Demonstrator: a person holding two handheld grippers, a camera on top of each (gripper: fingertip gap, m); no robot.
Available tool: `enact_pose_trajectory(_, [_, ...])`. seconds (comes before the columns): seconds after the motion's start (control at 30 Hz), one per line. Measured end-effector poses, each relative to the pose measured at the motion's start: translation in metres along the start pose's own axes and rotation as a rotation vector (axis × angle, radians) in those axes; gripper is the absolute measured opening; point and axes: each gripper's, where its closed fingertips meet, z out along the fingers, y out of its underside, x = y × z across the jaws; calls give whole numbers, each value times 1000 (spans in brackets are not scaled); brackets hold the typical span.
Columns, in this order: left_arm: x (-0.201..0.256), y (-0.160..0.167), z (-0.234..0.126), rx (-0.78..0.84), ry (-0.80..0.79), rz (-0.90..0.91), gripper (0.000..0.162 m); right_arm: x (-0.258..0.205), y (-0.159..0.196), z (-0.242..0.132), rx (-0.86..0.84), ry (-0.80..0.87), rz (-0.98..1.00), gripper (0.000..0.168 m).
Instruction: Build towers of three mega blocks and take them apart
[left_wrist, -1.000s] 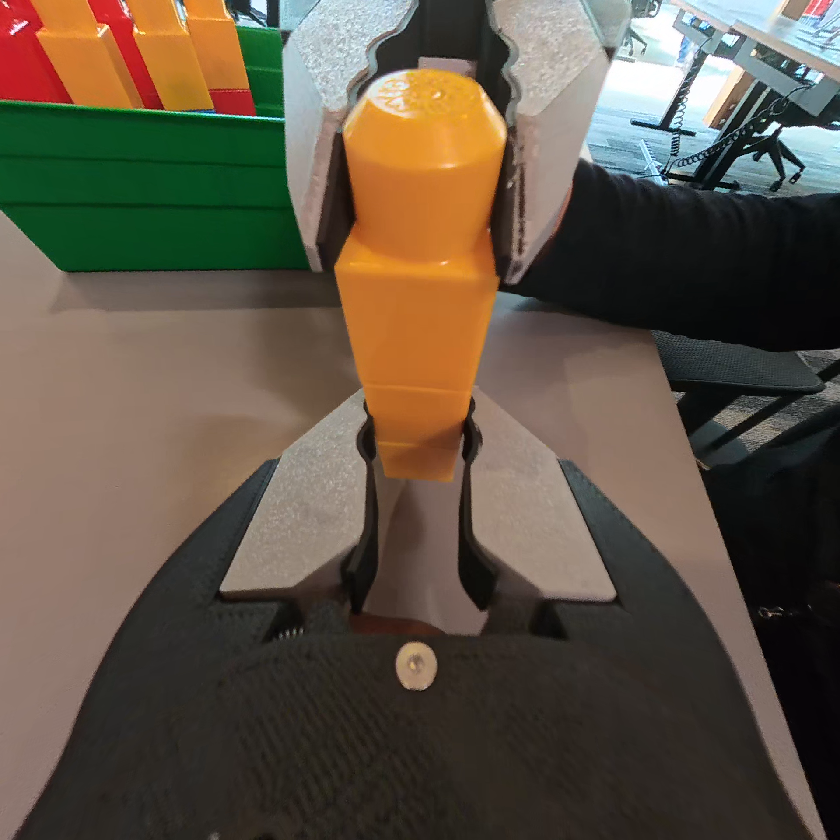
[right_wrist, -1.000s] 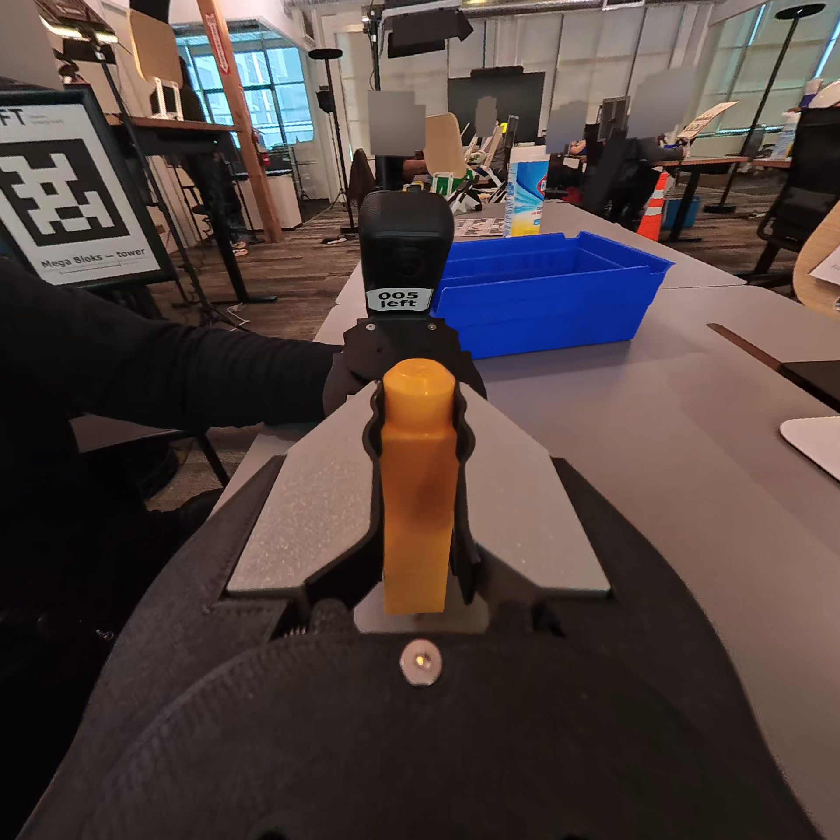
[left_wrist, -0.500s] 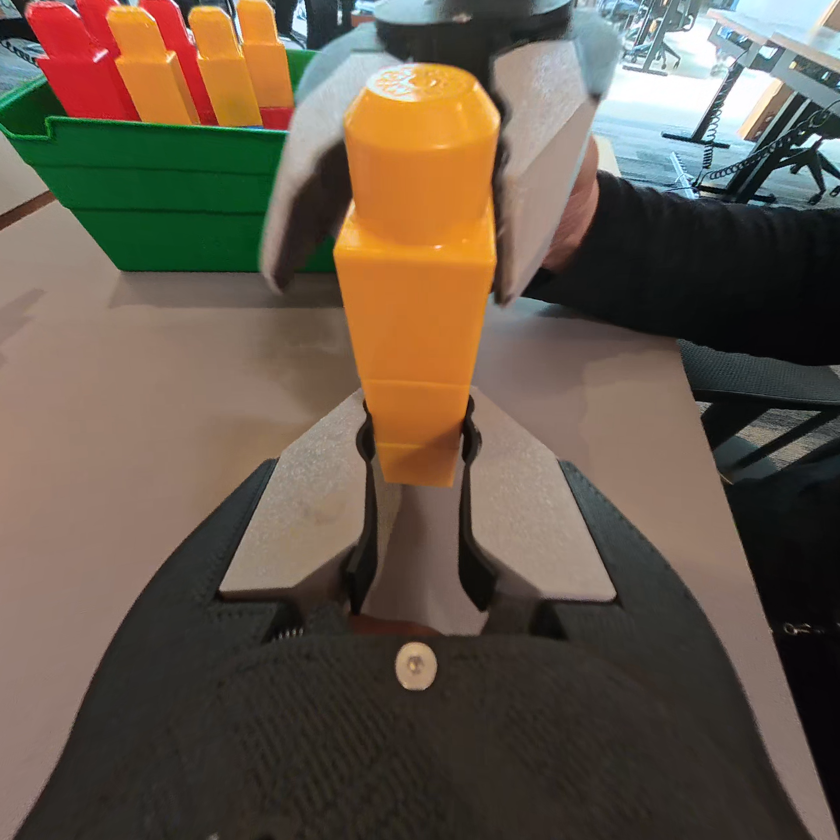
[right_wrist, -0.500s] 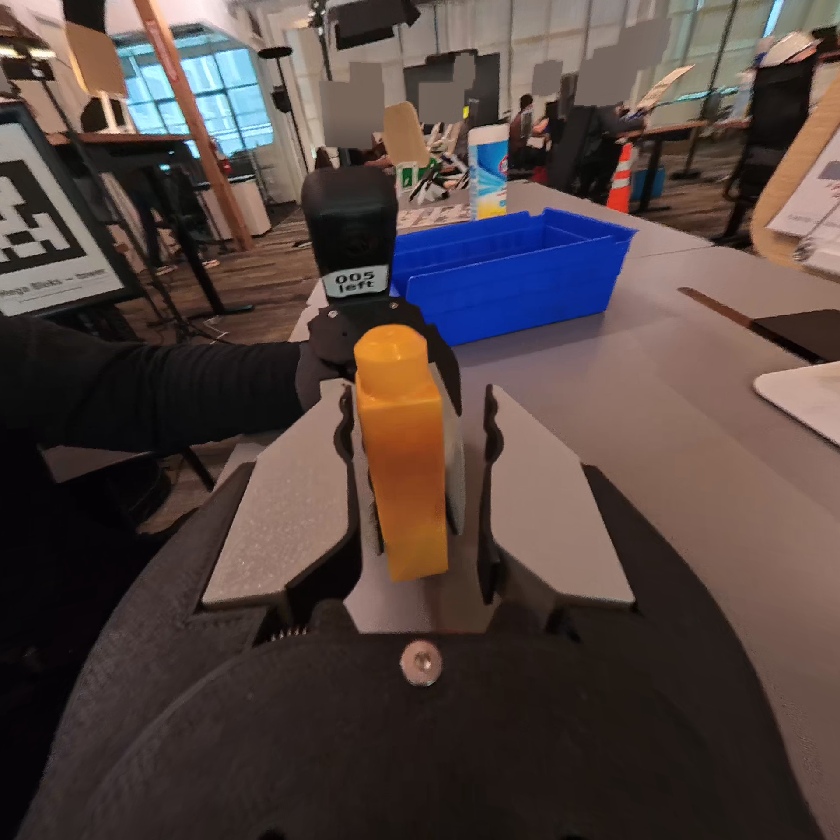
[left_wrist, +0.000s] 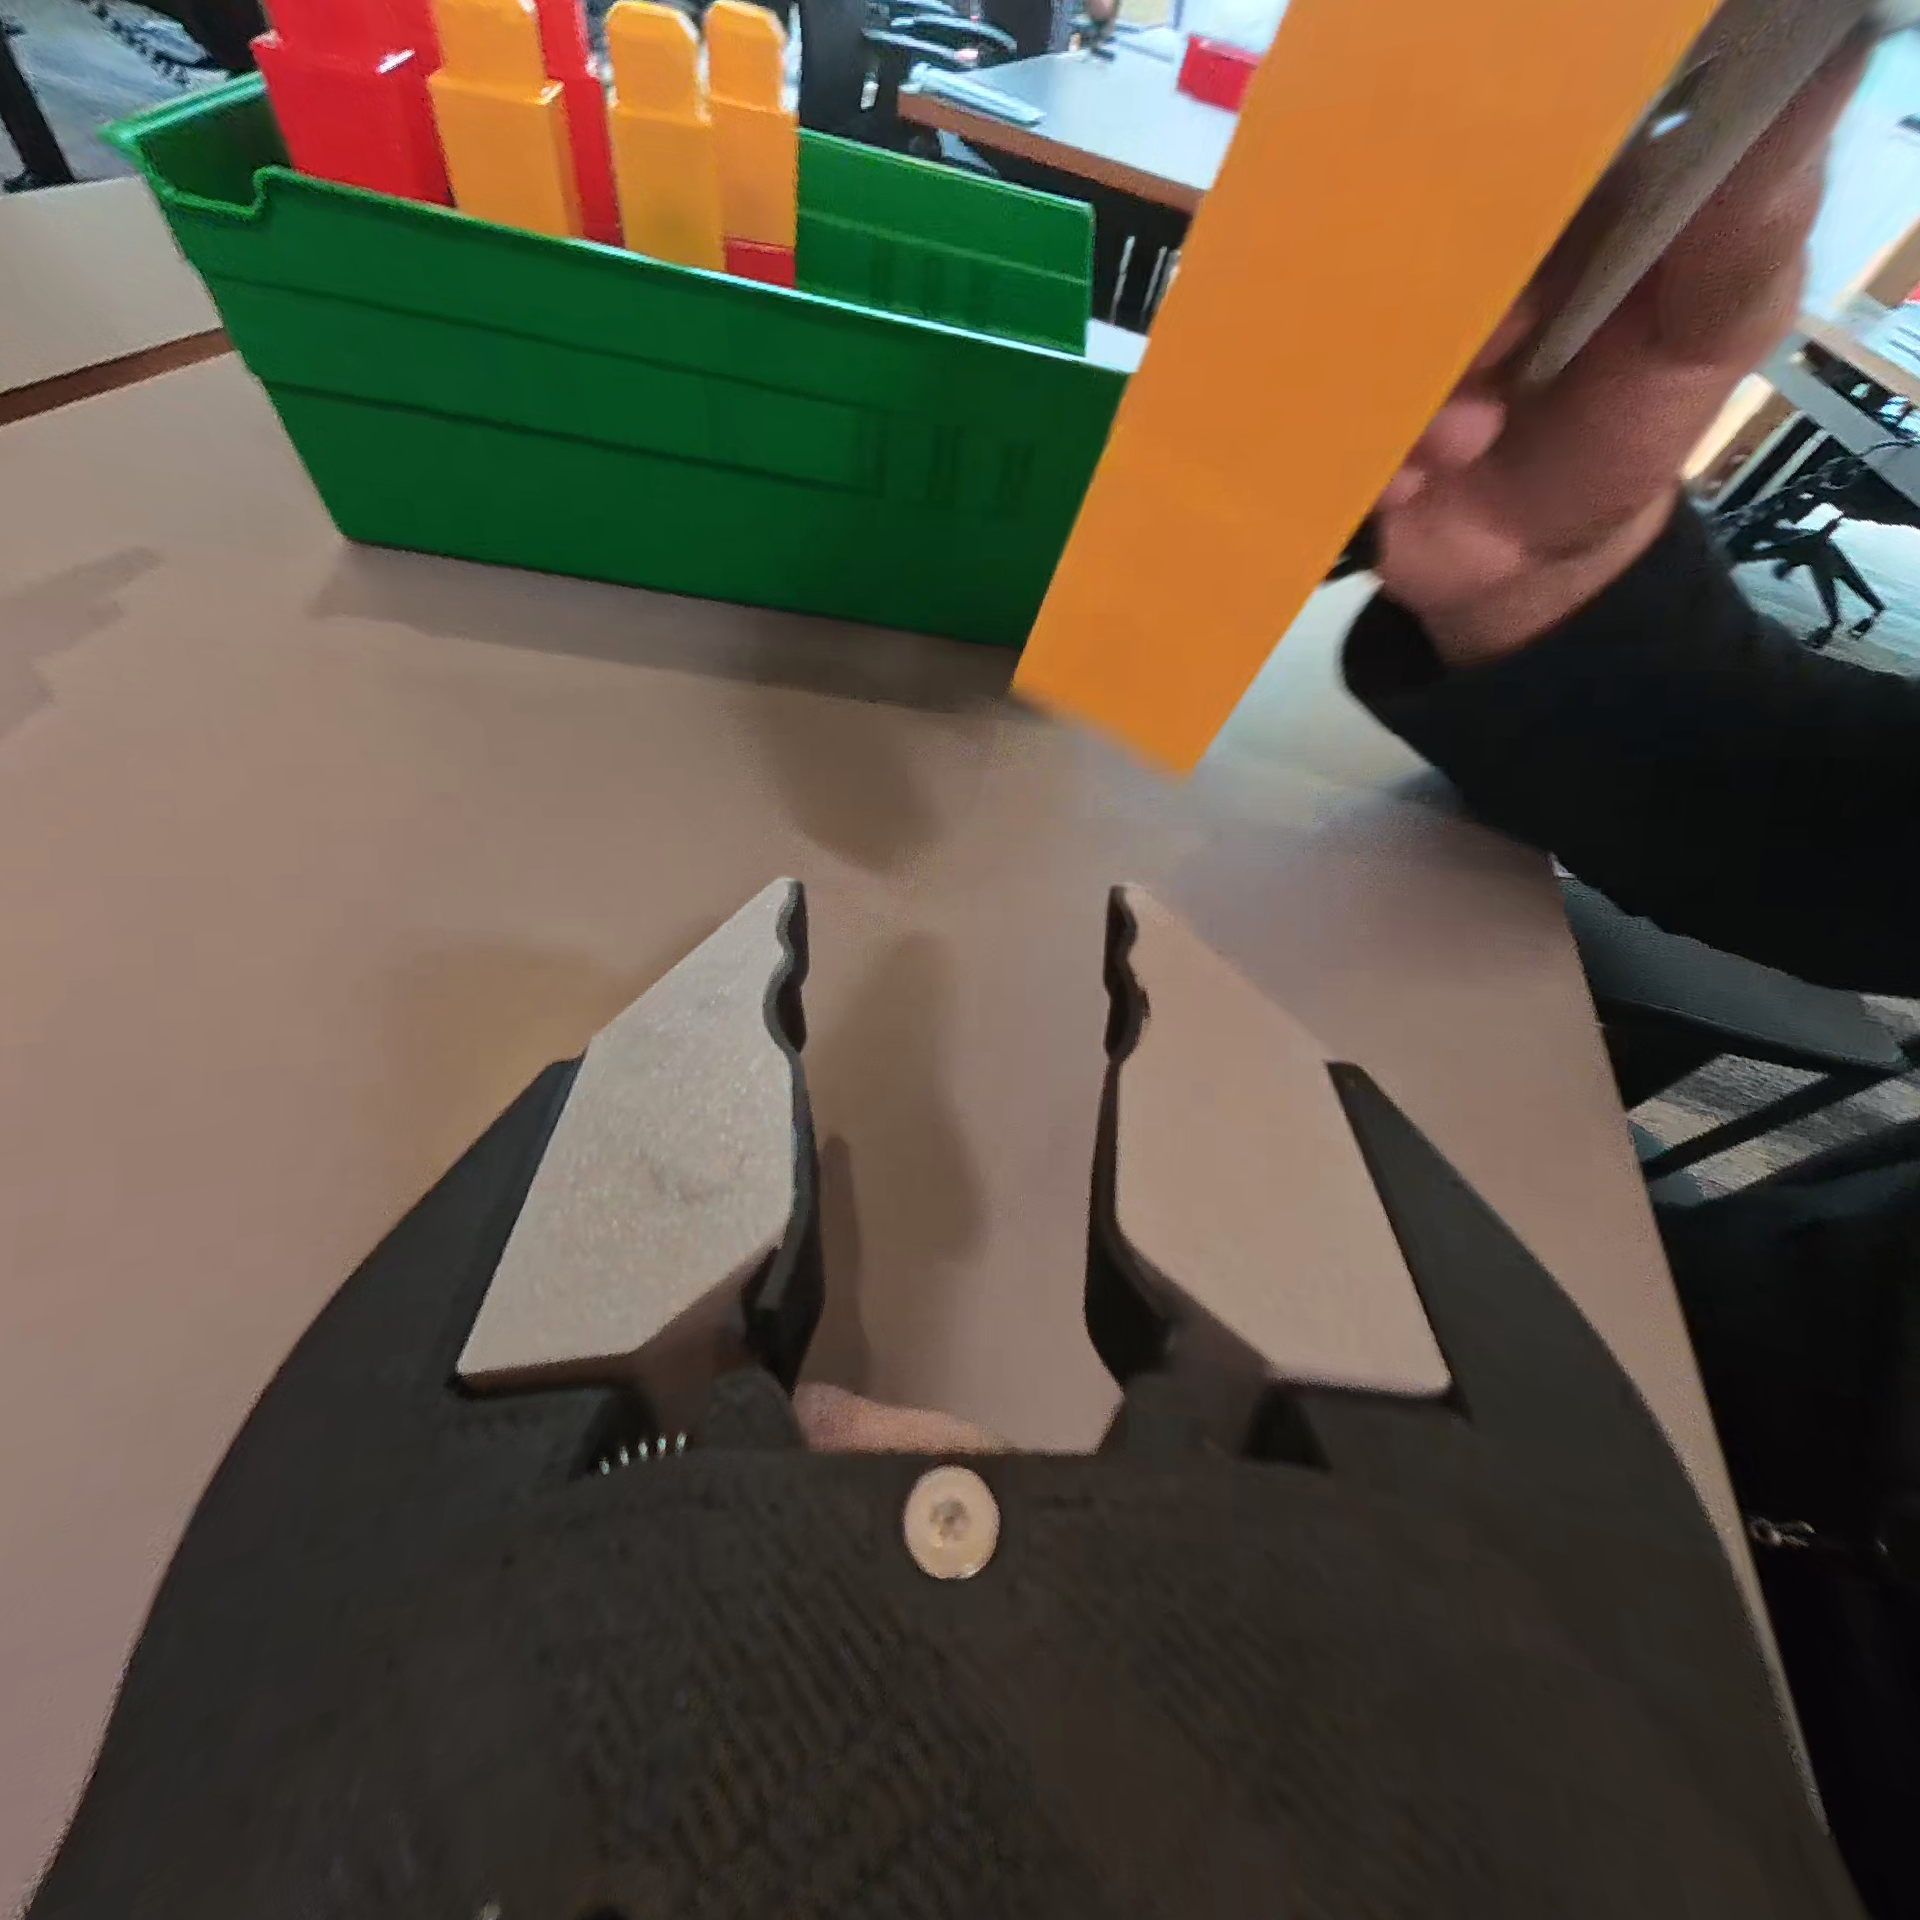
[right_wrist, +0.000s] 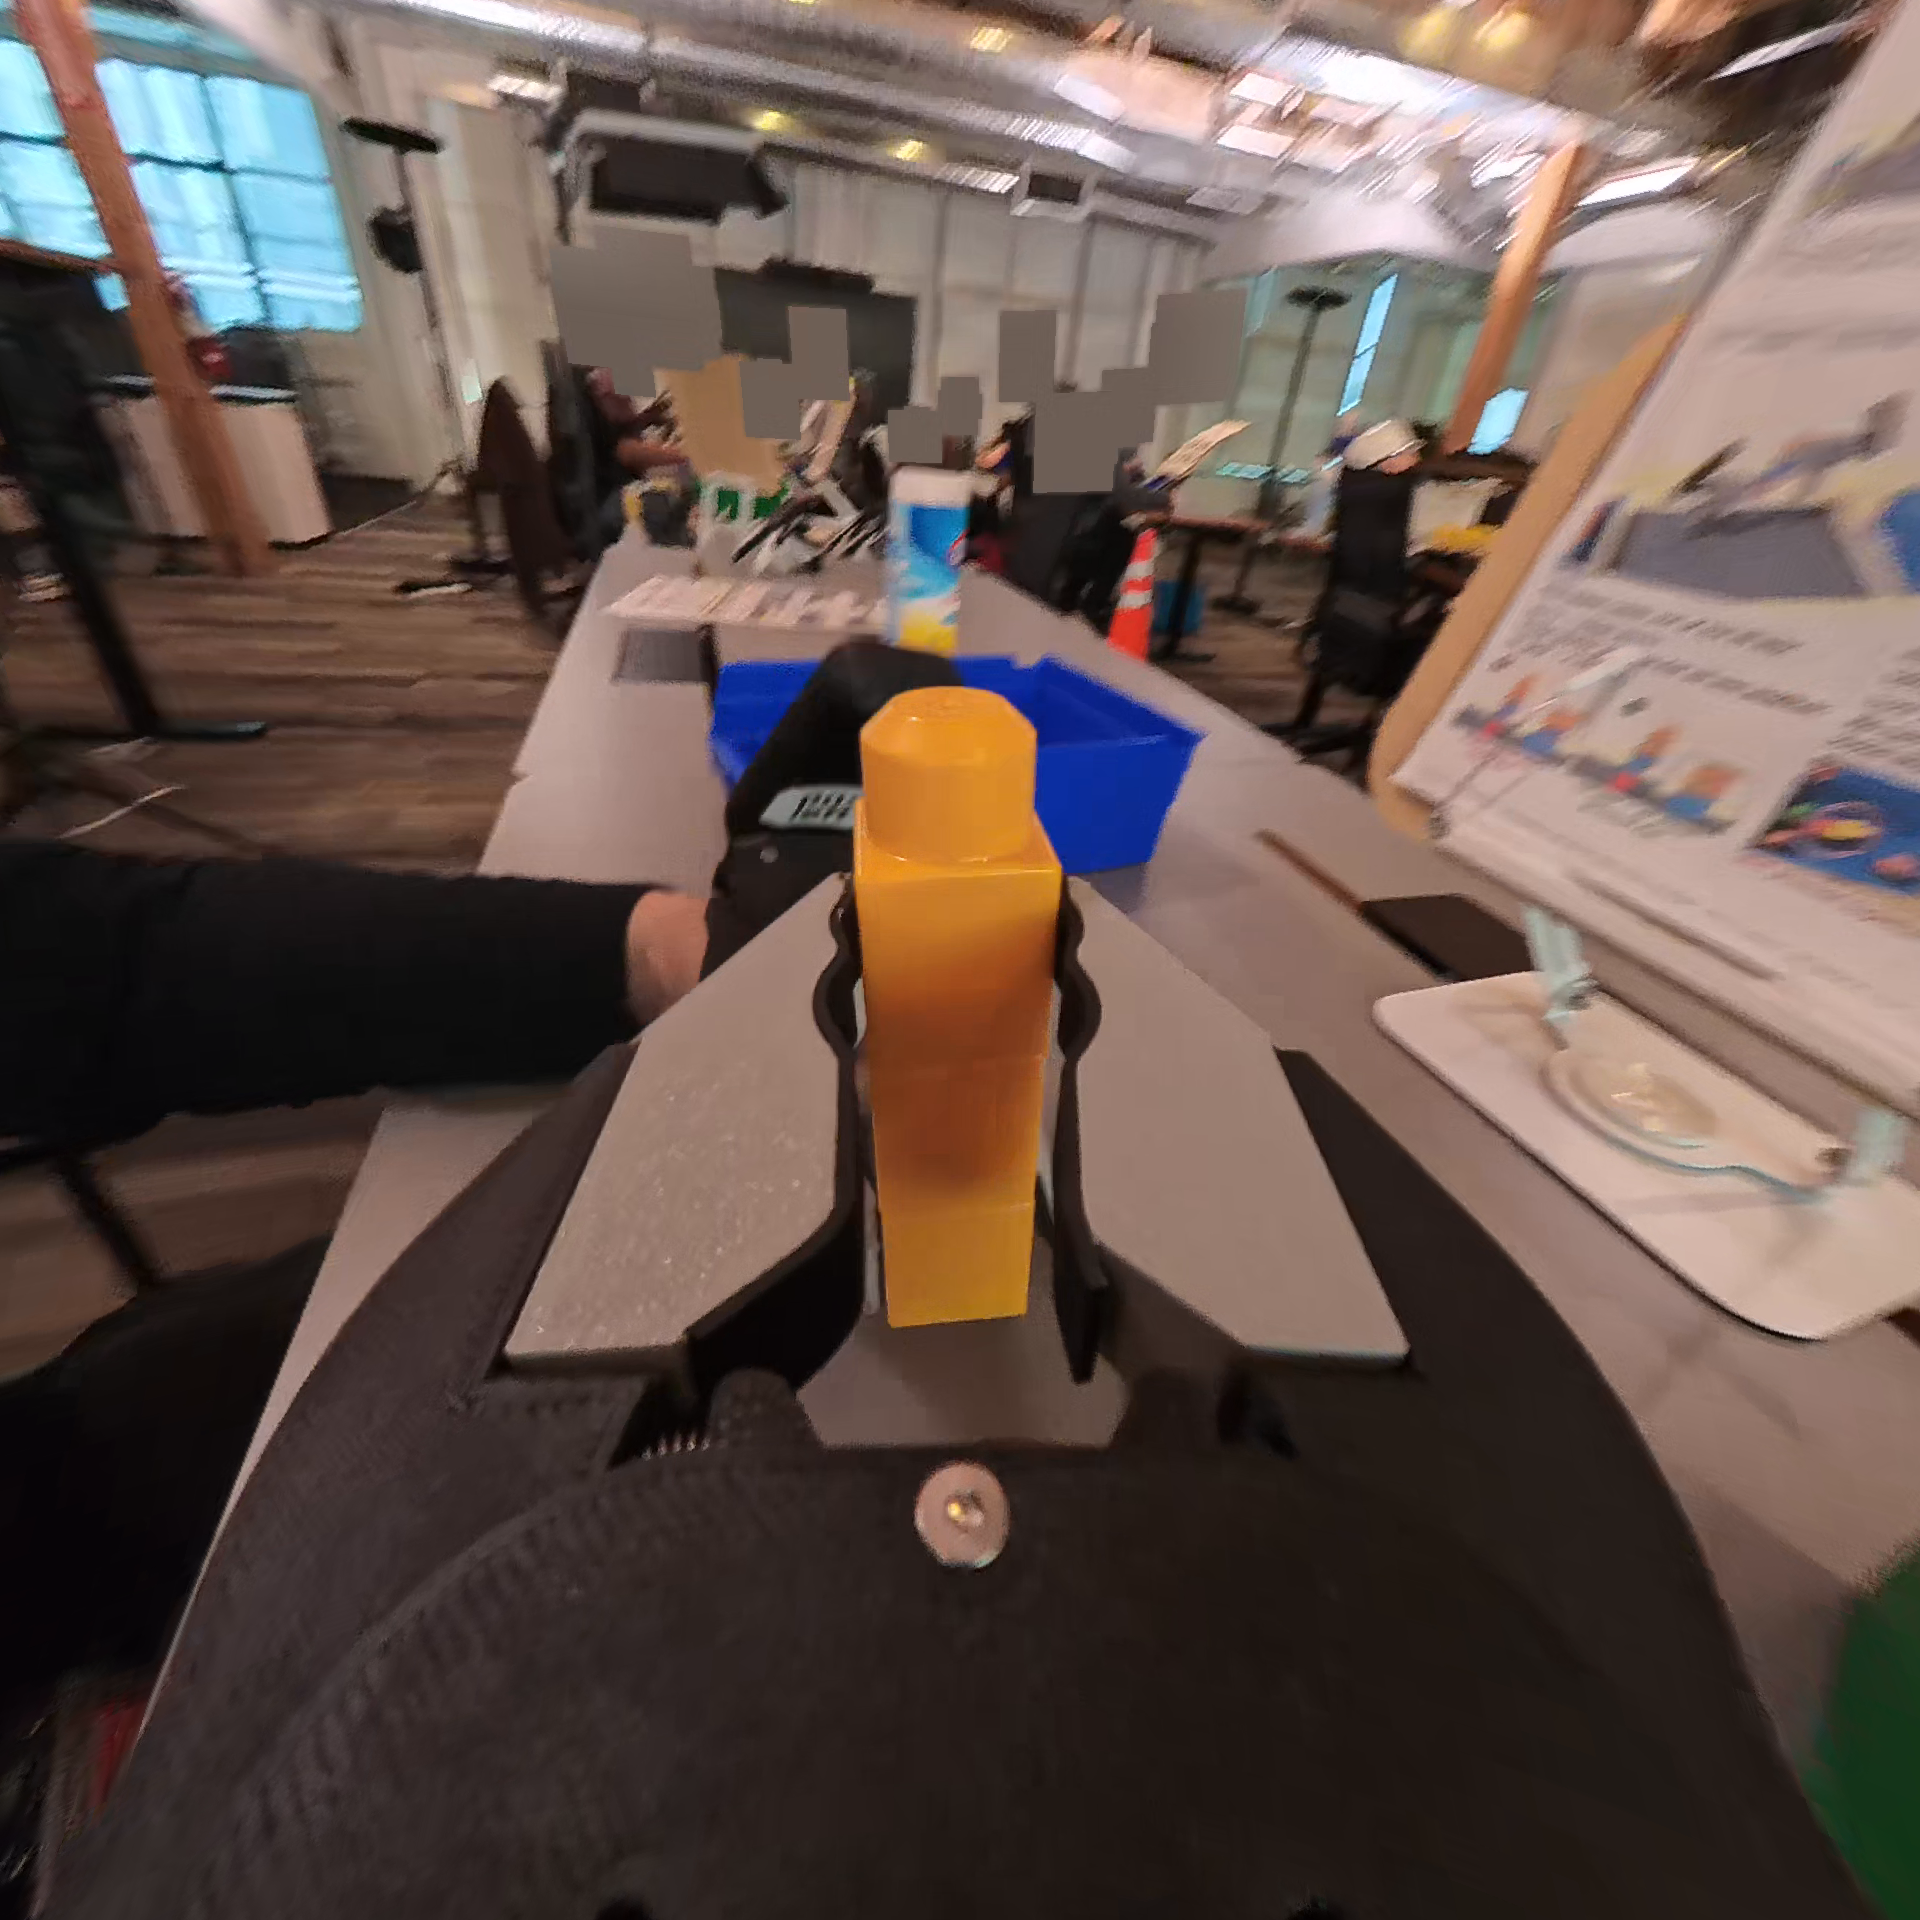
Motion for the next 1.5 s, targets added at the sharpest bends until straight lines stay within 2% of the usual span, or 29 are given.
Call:
enact_pose_trajectory(0.07, [-6,3,1,-16,-29,-22,54,12,-20,-26,35,123,-28,33])
enact_pose_trajectory(0.17, [-10,7,4,-35,-47,-37,51,63,-29,-86,2,401,-49,34])
enact_pose_trajectory(0.3, [-12,11,7,-57,-70,-25,50,146,1,-182,-112,780,-5,34])
enact_pose_trajectory(0.4, [-11,10,7,-55,-74,-10,49,176,40,-215,-210,857,120,34])
enact_pose_trajectory(0.53, [-11,11,8,-58,-75,-16,49,201,71,-222,-289,901,172,34])
enact_pose_trajectory(0.77, [-12,10,6,-44,-65,-43,48,231,90,-221,-366,938,206,34])
enact_pose_trajectory(1.07, [-11,11,7,-55,-59,-35,48,251,112,-239,-390,994,261,34])
enact_pose_trajectory(1.37, [-11,11,6,-54,-60,-37,47,244,109,-247,-375,994,267,35])
enact_pose_trajectory(1.5, [-11,12,6,-59,-56,-39,47,233,97,-254,-323,996,248,45])
